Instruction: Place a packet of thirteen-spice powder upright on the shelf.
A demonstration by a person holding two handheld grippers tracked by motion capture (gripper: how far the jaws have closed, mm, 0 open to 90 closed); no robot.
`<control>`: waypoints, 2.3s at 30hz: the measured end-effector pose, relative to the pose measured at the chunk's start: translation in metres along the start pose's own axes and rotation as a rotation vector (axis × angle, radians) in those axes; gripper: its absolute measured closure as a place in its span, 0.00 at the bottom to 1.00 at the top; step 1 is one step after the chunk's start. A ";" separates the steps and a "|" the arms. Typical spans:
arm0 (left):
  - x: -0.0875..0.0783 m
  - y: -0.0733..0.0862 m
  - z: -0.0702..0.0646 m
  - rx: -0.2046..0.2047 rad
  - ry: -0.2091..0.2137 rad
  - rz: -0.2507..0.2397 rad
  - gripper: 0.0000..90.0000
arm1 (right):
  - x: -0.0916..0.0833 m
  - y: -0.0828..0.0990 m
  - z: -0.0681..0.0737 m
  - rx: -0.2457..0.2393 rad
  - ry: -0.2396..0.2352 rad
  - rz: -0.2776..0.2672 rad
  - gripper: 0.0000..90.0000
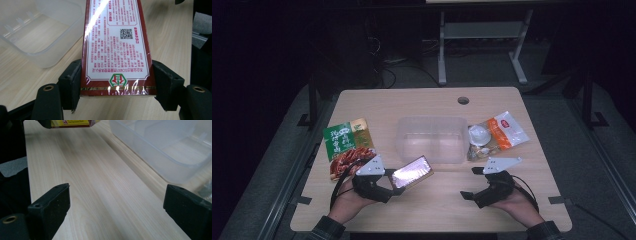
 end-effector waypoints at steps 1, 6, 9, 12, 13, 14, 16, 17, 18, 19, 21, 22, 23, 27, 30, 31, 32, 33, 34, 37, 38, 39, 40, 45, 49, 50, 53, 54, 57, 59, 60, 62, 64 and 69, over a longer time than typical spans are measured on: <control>0.000 0.000 0.000 0.001 0.003 -0.004 0.36 | 0.000 -0.002 0.001 -0.015 -0.005 0.003 0.08; -0.001 -0.002 -0.002 0.010 0.009 -0.010 0.36 | 0.005 -0.016 0.006 -0.048 -0.042 -0.014 0.08; -0.003 -0.005 -0.004 0.012 0.010 -0.026 0.36 | 0.011 -0.025 0.010 -0.063 -0.079 -0.023 0.08; -0.003 -0.007 -0.005 0.021 0.008 -0.037 0.36 | 0.017 -0.033 0.013 -0.071 -0.105 -0.030 0.08; -0.003 -0.008 -0.006 0.018 0.009 -0.040 0.36 | 0.019 -0.037 0.014 -0.078 -0.114 -0.026 0.08; -0.003 -0.008 -0.006 0.018 0.007 -0.044 0.36 | 0.021 -0.040 0.015 -0.088 -0.119 -0.029 0.08; -0.003 -0.008 -0.007 0.020 0.009 -0.046 0.36 | 0.025 -0.048 0.017 -0.094 -0.136 -0.041 0.08; -0.003 -0.008 -0.007 0.022 0.008 -0.045 0.36 | 0.027 -0.050 0.018 -0.094 -0.141 -0.044 0.08; -0.004 -0.009 -0.007 0.023 0.006 -0.047 0.36 | 0.029 -0.054 0.018 -0.099 -0.146 -0.052 0.08; -0.004 -0.009 -0.008 0.022 0.005 -0.049 0.36 | 0.031 -0.057 0.020 -0.101 -0.157 -0.055 0.08; -0.004 -0.009 -0.008 0.020 0.004 -0.054 0.36 | 0.035 -0.062 0.021 -0.101 -0.166 -0.058 0.08; -0.003 -0.010 -0.008 0.021 0.001 -0.056 0.36 | 0.037 -0.064 0.022 -0.110 -0.173 -0.059 0.08; -0.003 -0.010 -0.008 0.027 -0.001 -0.059 0.36 | 0.038 -0.066 0.022 -0.105 -0.178 -0.060 0.08; -0.004 -0.011 -0.009 0.024 -0.006 -0.067 0.36 | 0.043 -0.072 0.022 -0.100 -0.188 -0.074 0.09; -0.003 -0.011 -0.011 0.027 -0.009 -0.068 0.36 | 0.047 -0.077 0.021 -0.086 -0.208 -0.094 0.10; -0.002 -0.011 -0.011 0.030 -0.010 -0.064 0.36 | 0.049 -0.078 0.021 -0.078 -0.210 -0.094 0.10; -0.002 -0.011 -0.011 0.032 -0.012 -0.064 0.36 | 0.051 -0.078 0.021 -0.079 -0.214 -0.091 0.10; -0.002 -0.011 -0.011 0.032 -0.013 -0.065 0.36 | 0.052 -0.079 0.021 -0.078 -0.217 -0.090 0.10; -0.002 -0.012 -0.012 0.029 -0.014 -0.069 0.36 | 0.054 -0.080 0.021 -0.078 -0.219 -0.088 0.10; -0.002 -0.013 -0.012 0.033 -0.021 -0.076 0.36 | 0.059 -0.082 0.022 -0.068 -0.230 -0.086 0.10; -0.002 -0.013 -0.012 0.034 -0.023 -0.078 0.36 | 0.061 -0.082 0.022 -0.071 -0.234 -0.087 0.10; -0.002 -0.013 -0.012 0.033 -0.021 -0.079 0.36 | 0.062 -0.083 0.022 -0.065 -0.241 -0.087 0.10; -0.002 -0.012 -0.012 0.035 -0.019 -0.074 0.36 | 0.063 -0.083 0.022 -0.067 -0.247 -0.090 0.10; -0.004 -0.012 -0.012 0.033 -0.011 -0.084 0.36 | 0.065 -0.086 0.019 -0.077 -0.259 -0.101 0.10; -0.007 -0.013 -0.012 0.004 0.041 -0.108 0.36 | 0.066 -0.086 0.017 -0.090 -0.272 -0.107 0.10; -0.007 -0.013 -0.012 0.004 0.041 -0.108 0.36 | 0.066 -0.086 0.017 -0.090 -0.272 -0.107 0.10; -0.010 -0.012 -0.011 0.001 0.064 -0.119 0.36 | 0.062 -0.087 0.014 -0.141 -0.290 -0.120 0.10; -0.010 -0.012 -0.011 0.002 0.069 -0.125 0.36 | 0.060 -0.087 0.014 -0.148 -0.296 -0.121 0.10; -0.011 -0.012 -0.013 0.018 0.095 -0.129 0.36 | 0.058 -0.087 0.015 -0.178 -0.313 -0.119 0.10; -0.010 -0.013 -0.016 0.023 0.111 -0.137 0.36 | 0.058 -0.086 0.017 -0.211 -0.325 -0.108 0.10; -0.010 -0.013 -0.017 0.024 0.114 -0.134 0.36 | 0.058 -0.086 0.017 -0.232 -0.334 -0.107 0.11; -0.009 -0.013 -0.019 0.030 0.127 -0.133 0.36 | 0.058 -0.085 0.019 -0.241 -0.362 -0.107 0.14; -0.009 -0.013 -0.020 0.036 0.130 -0.133 0.36 | 0.058 -0.084 0.020 -0.252 -0.368 -0.104 0.15; -0.009 -0.013 -0.020 0.043 0.138 -0.137 0.36 | 0.057 -0.084 0.021 -0.262 -0.389 -0.104 0.17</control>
Point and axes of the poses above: each handheld gripper's, and its own axes: x roughly forward along the jaws, y roughly out of its underside, z roughly to its left, the point moved 6 cm from there along x, roughly forward along the jaws, and after that the axes turned 9 degrees about -y, right-handed, at the moved point
